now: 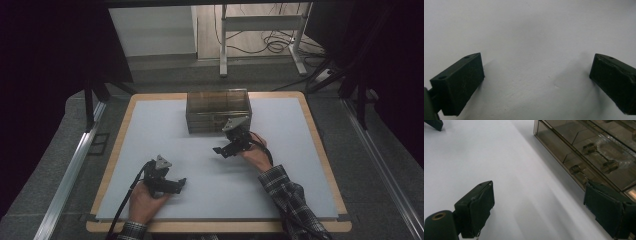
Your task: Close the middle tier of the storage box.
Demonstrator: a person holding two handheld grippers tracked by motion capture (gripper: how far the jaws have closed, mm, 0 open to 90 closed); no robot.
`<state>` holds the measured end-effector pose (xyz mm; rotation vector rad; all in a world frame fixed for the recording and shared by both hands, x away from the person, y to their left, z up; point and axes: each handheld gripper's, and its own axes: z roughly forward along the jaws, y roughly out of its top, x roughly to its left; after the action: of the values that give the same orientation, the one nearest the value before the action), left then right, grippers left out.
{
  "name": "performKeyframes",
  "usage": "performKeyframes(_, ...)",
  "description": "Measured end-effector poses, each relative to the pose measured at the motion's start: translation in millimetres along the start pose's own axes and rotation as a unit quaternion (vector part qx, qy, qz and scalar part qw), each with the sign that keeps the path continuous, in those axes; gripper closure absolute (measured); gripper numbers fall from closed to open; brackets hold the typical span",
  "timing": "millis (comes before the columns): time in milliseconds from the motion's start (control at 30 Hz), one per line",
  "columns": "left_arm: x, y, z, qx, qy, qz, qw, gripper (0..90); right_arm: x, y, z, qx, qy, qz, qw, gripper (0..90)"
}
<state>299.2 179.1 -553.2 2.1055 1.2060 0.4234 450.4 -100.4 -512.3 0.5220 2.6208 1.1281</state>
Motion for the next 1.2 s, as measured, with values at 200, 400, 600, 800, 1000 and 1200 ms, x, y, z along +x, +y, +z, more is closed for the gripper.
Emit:
performKeyframes(200, 0.0, 0.0, 0.0, 0.000, 0.000, 0.000, 1.0000, 0.0, 3.7, -1.1, -1.1, 0.002, 0.004, -0.002, 1.0000, 8.5)
performKeyframes(400, -0.1, 0.0, 0.2, -0.001, 0.000, -0.001, 1.0000, 0.0, 7.4, -2.3, -2.9, 0.003, 0.007, -0.005, 1.0000, 7.2)
performKeyframes(600, -0.1, 0.0, 0.1, -0.001, 0.000, -0.001, 1.0000, 0.0, 9.1, -4.2, -7.2, 0.000, 0.003, -0.003, 1.0000, 6.1)
performKeyframes(800, 0.0, 0.0, 0.0, 0.000, 0.000, 0.000, 1.0000, 0.0, 11.3, -6.6, -11.1, -0.002, 0.004, -0.003, 1.0000, 5.4)
performKeyframes(1000, 0.0, 0.0, 0.0, 0.000, 0.000, 0.000, 1.0000, 0.0, 14.7, -8.8, -13.6, 0.000, 0.006, -0.005, 1.0000, 5.0)
performKeyframes(1200, 0.0, 0.0, 0.0, 0.000, 0.000, 0.000, 1.0000, 0.0, 18.4, -11.2, -17.1, -0.002, 0.008, -0.004, 1.0000, 4.6)
